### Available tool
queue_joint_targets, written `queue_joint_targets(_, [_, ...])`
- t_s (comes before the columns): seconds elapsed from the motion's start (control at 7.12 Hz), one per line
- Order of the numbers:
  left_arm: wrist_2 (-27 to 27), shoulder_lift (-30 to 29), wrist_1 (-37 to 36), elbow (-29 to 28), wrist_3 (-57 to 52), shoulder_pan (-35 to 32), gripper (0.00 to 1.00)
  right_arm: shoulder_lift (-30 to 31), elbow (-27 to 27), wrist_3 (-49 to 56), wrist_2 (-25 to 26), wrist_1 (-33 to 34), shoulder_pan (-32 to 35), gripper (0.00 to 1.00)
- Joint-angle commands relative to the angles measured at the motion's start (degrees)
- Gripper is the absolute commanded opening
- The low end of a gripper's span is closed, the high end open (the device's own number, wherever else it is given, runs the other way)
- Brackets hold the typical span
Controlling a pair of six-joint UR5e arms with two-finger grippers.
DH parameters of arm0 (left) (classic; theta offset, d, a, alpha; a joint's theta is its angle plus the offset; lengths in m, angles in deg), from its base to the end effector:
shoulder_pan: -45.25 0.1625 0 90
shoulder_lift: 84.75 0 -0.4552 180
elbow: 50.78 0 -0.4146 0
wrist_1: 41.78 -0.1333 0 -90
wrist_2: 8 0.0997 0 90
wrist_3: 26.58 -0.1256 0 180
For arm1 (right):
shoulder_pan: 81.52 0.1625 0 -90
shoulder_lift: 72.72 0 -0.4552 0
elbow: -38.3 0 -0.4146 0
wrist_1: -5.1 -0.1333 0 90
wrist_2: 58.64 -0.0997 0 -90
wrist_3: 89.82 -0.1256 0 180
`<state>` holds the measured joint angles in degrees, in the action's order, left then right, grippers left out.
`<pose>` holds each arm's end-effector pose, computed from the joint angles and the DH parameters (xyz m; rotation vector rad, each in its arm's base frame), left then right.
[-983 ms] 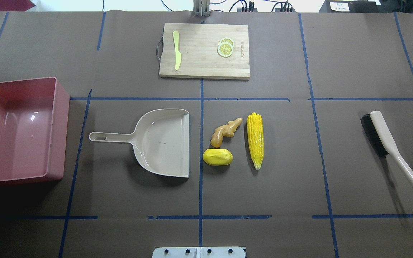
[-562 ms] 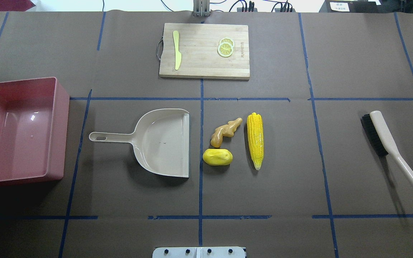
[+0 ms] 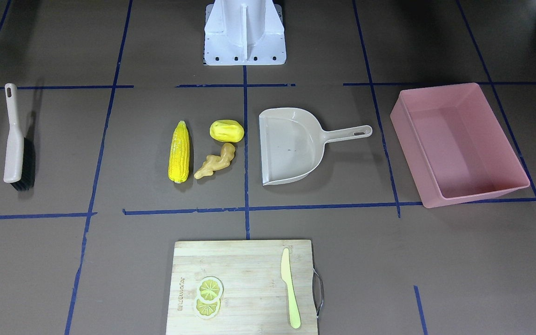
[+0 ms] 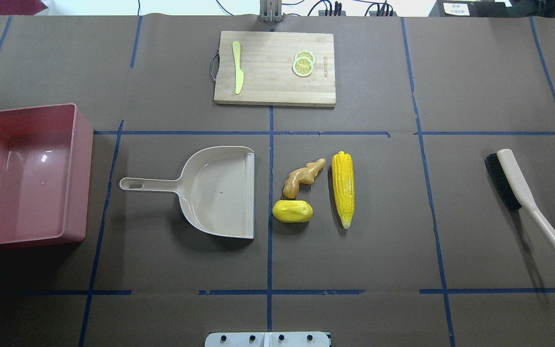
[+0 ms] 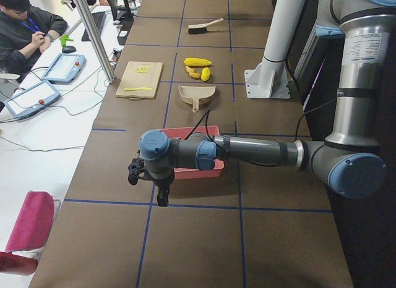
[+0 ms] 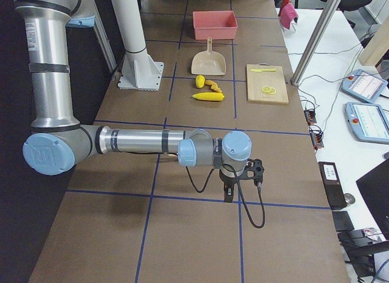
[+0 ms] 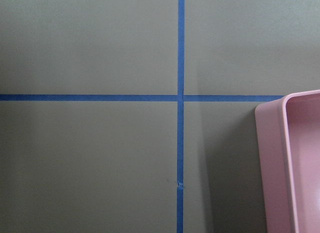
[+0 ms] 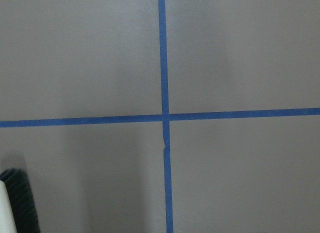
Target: Sweep and dump trash into bin
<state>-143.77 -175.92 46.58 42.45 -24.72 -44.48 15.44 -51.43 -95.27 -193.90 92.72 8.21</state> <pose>-0.0408 -0.5267 0.6685 0.0307 0.7994 -0.0070 0.0416 -0.5348 0.6874 0.0258 -0.7920 0.0584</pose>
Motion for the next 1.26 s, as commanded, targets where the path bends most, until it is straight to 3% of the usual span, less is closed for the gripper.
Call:
queue_joint_targets(0.0, [0.1, 0.0, 0.1, 0.5, 0.2, 0.1, 1.0, 0.0, 0.1, 0.0, 0.0, 0.0, 0.0, 1.0])
queue_joint_targets(0.56, [0.8, -0.3, 0.1, 2.1, 0.3, 0.5, 1.0, -0.2, -0.1, 0.0, 0.0, 0.0, 0.0, 1.0])
queue_joint_targets(0.84, [0.0, -0.3, 2.0, 7.1, 0.4, 1.6, 1.0, -0.3, -0.1, 0.0, 0.0, -0.1, 0.0, 1.0])
queue_joint_targets(0.98, [0.6, -0.8, 2.6, 7.7, -0.1, 4.6, 1.0, -0.3, -0.2, -0.7, -0.1, -0.1, -0.1, 1.0])
queue_joint_targets(1.12, [0.9, -2.6, 3.0, 8.4, -0.3, 13.6, 1.0, -0.3, -0.4, -1.5, -0.2, -0.1, -0.1, 1.0])
